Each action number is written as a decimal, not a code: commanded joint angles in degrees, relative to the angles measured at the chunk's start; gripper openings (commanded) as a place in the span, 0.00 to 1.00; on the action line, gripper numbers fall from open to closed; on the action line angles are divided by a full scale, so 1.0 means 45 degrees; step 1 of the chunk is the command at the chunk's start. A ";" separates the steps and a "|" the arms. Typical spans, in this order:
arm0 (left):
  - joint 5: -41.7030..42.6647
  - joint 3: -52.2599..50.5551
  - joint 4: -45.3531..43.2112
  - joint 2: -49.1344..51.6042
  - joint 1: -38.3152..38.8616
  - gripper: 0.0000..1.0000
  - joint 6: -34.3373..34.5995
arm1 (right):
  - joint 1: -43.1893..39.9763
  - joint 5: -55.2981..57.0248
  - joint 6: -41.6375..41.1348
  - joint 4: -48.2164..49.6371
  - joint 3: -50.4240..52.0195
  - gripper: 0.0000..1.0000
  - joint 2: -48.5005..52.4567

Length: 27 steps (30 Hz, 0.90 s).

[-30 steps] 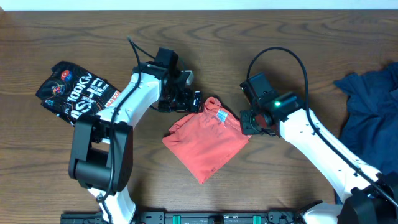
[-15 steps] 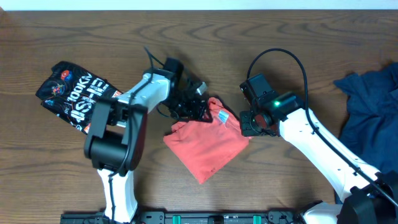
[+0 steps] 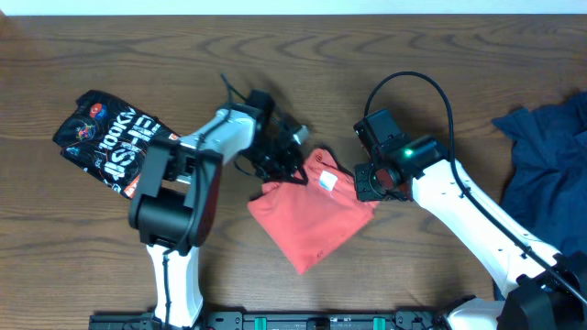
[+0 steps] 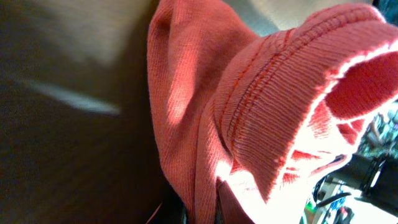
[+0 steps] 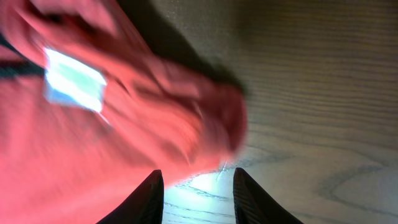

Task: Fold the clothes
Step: 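Carry the folded orange shirt with the left gripper onto the black T-shirt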

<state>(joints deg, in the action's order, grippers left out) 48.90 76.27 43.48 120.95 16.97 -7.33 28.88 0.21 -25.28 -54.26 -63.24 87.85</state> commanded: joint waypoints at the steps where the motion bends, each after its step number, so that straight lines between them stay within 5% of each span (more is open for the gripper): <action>1: -0.0219 0.0971 -0.0019 -0.1030 -0.1472 0.06 0.0287 | -0.0015 0.0486 -0.0185 -0.0102 -0.0005 0.34 0.0000; 12: -0.2123 0.1370 -0.0908 -0.4541 -0.7645 0.06 0.1093 | -0.0277 0.0622 -0.0185 -0.0418 -0.0005 0.34 0.0000; 19: -0.3002 0.1287 -0.1535 -0.4707 -1.1375 0.07 0.1141 | -0.0423 0.0612 -0.0185 -0.0437 -0.0005 0.34 0.0000; 20: -0.3220 0.1234 -0.1535 -0.4648 -1.1749 0.16 0.1205 | -0.0423 0.0612 -0.0180 -0.0437 -0.0005 0.34 0.0000; 21: -0.3424 0.1190 -0.1535 -0.4575 -1.2075 0.41 0.1229 | -0.0427 0.0612 -0.0180 -0.0457 -0.0005 0.34 0.0000; 22: -0.3531 0.1171 -0.1501 -0.4527 -1.2366 0.77 0.1234 | -0.0427 0.0612 -0.0180 -0.0481 -0.0005 0.34 0.0000; 23: -0.3599 0.1171 -0.1481 -0.4454 -1.2682 0.98 0.1336 | -0.0427 0.0612 -0.0180 -0.0486 -0.0005 0.34 0.0000; 27: -0.3589 0.1171 -0.1569 -0.4396 -1.3532 0.98 0.2778 | -0.0427 0.0617 -0.0180 -0.0520 -0.0005 0.34 0.0000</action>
<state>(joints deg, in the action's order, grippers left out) 33.93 81.47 36.58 100.44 -42.11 0.27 27.59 2.35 -25.28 -56.34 -63.24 87.85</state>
